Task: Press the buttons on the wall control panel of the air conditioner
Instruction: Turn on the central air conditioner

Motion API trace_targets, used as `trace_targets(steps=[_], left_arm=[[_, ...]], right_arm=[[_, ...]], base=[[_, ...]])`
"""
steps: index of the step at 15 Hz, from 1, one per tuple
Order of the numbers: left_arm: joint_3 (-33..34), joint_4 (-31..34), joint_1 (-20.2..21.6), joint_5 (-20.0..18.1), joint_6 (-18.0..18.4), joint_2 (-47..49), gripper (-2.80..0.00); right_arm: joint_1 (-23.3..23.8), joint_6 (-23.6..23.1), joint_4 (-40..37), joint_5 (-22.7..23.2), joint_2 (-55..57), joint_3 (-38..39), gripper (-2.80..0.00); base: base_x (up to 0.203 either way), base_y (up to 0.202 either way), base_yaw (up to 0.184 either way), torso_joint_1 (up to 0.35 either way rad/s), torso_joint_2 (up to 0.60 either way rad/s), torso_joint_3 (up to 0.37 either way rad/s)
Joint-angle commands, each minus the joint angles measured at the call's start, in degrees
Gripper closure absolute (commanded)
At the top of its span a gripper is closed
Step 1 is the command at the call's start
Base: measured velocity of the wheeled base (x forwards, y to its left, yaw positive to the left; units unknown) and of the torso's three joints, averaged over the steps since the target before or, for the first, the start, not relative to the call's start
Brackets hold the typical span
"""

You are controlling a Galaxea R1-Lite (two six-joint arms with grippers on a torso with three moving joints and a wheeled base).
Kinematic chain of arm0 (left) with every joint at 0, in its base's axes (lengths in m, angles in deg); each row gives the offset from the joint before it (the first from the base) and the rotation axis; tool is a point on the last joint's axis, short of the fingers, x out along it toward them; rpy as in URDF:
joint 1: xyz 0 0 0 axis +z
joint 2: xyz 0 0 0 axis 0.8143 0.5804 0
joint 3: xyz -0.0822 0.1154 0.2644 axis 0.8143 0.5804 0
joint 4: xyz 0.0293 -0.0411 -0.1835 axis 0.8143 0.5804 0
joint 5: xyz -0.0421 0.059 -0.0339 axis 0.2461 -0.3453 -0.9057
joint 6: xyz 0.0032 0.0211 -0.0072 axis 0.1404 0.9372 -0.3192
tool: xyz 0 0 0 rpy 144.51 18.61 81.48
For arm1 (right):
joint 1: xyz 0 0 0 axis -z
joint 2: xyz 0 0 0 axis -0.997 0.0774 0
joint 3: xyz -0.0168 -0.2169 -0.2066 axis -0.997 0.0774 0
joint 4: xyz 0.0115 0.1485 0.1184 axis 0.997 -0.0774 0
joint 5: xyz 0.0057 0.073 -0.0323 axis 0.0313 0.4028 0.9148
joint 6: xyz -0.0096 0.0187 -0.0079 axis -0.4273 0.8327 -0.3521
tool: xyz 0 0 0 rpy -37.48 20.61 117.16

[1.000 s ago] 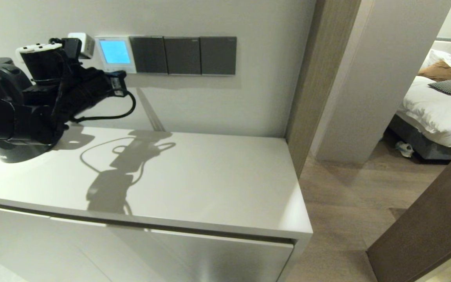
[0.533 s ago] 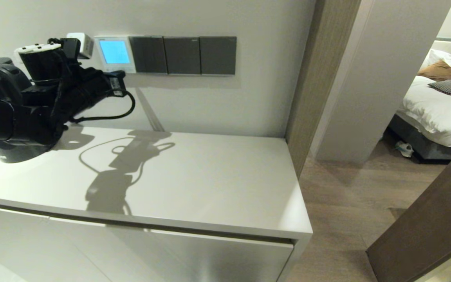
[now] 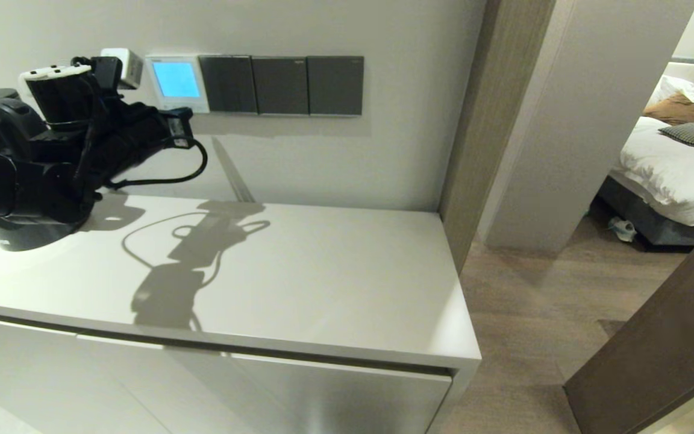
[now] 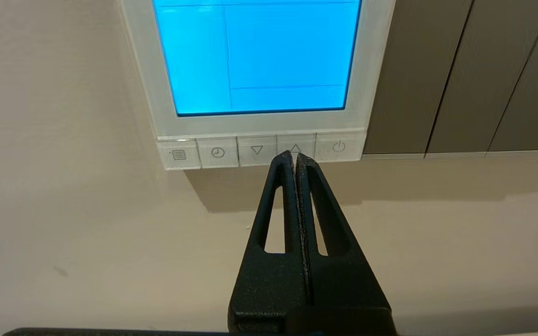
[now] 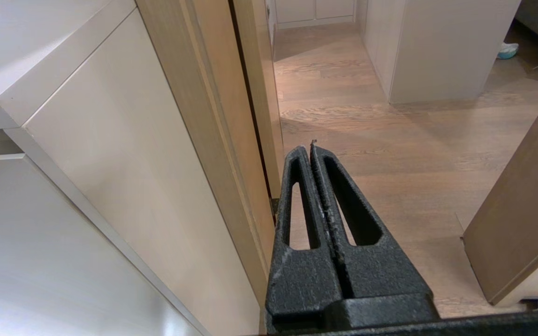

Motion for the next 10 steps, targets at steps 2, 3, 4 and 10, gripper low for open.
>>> trace_targets(steps=[2,3,4,10], left_arm=[[-0.9,0.0,0.0,-0.1,0.0,0.8,0.0],[-1.2,0.2,0.0,-0.1,0.0,1.2,0.0],[-1.4,0.1,0.0,0.0,0.0,1.6,0.0],[-2.2,0.3,0.0,0.0,0.0,2.4,0.0]], right_arm=[[0.0,0.0,0.0,0.0,0.1,0.1,0.0],[0.0,0.0,0.0,0.0,0.1,0.1,0.0],[0.0,0.0,0.0,0.0,0.1,0.1,0.0],[0.0,0.0,0.0,0.0,0.1,0.1,0.0]], base=[[0.0,0.0,0.0,0.0,0.0,0.0],[0.0,0.0,0.0,0.0,0.0,0.0],[0.0,0.0,0.0,0.0,0.0,0.0],[0.0,0.0,0.0,0.0,0.0,0.0]])
